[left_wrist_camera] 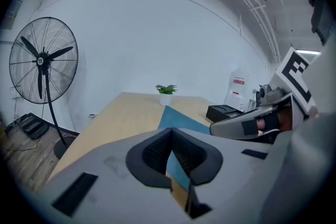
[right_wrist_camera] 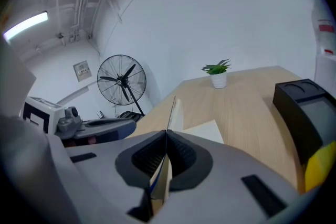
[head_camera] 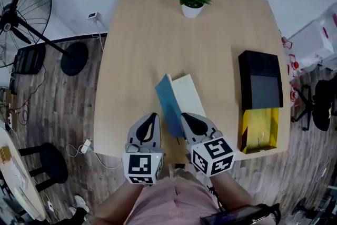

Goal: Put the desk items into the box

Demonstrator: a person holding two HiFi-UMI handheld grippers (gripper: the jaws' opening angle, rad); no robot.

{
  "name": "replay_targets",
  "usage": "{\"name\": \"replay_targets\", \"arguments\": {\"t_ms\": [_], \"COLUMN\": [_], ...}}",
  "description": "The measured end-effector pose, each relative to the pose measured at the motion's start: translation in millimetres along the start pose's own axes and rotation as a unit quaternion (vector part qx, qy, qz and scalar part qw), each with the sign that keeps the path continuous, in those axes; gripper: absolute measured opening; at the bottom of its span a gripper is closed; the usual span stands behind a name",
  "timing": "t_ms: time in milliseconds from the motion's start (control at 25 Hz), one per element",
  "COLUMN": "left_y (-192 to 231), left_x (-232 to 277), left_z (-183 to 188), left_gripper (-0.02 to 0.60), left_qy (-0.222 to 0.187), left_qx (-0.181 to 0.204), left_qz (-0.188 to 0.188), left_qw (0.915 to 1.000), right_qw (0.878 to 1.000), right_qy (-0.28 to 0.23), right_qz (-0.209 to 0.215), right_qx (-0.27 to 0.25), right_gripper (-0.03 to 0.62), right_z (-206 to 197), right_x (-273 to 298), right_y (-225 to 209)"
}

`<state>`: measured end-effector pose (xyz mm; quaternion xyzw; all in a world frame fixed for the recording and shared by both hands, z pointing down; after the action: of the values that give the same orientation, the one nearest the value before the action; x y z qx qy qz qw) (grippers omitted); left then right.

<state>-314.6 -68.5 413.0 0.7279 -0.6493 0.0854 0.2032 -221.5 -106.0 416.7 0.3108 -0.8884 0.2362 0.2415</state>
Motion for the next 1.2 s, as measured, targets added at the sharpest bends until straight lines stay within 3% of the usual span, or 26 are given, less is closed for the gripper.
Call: {"name": "replay_targets", "arguments": {"t_ms": [160,360,400,480,520,640,680,760,1200], "left_y": [-4.0,-5.4,-5.6,-5.9,-5.8,-2.2,0.1,5.2,2.8], "left_x": [-13.4,-23.8,-24.8,-26.5,-27.4,-29.8,-30.5,-32.1,-42.8], "left_z": [-1.5,-9.8,-11.2,-13.2,-13.7,-14.0,-14.2,-14.8,14.3], "left_gripper": [0.011,0.011,0.011,0.011,0.011,0.011,0.011,0.011,0.011], "left_qy": [-0.006,-0.002,-0.001,-0.001,-0.001,-0.001,-0.001,-0.002,-0.043], "left_qx": [-0.003,-0.011,-0.013,-0.016,-0.016,-0.018,-0.018,-0.019,-0.008], "left_qz": [0.009,0.016,0.017,0.017,0.017,0.018,0.020,0.024,0.030], "left_qw": [0.9999,0.9998,0.9998,0.9997,0.9997,0.9997,0.9996,0.9995,0.9986], "right_qw": [1.000,0.999,0.999,0.999,0.998,0.999,0.999,0.999,0.999], "right_qy": [-0.003,0.000,0.006,0.026,0.035,0.049,0.050,0.047,-0.042], "right_qz": [-0.005,0.023,0.030,0.043,0.044,0.018,0.009,0.005,0.011], "right_qx": [-0.024,-0.029,-0.024,-0.011,-0.005,0.001,0.001,0.001,0.007], "right_gripper": [0.006,0.022,0.044,0.148,0.160,0.090,0.036,0.009,0.006], "right_z": [-6.1,-5.8,-8.3,-18.2,-23.8,-33.9,-34.4,-33.0,27.6], "right_x": [-5.5,-2.9,0.0,7.9,11.6,18.6,19.9,20.6,-25.7], "right_y": [4.1,7.5,6.6,4.3,2.4,-7.5,-10.2,-10.7,4.7]}}
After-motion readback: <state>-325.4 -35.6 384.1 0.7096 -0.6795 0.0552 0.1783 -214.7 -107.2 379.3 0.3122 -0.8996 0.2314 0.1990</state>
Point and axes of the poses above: the fingertips, and each gripper's own axes: x forward along the fingers, y to its left, z out of its top, the point moved 2 cm from there along -x, backward along the fingers, and after that the axes turned 5 degrees about -z, right-handed, at the moved point
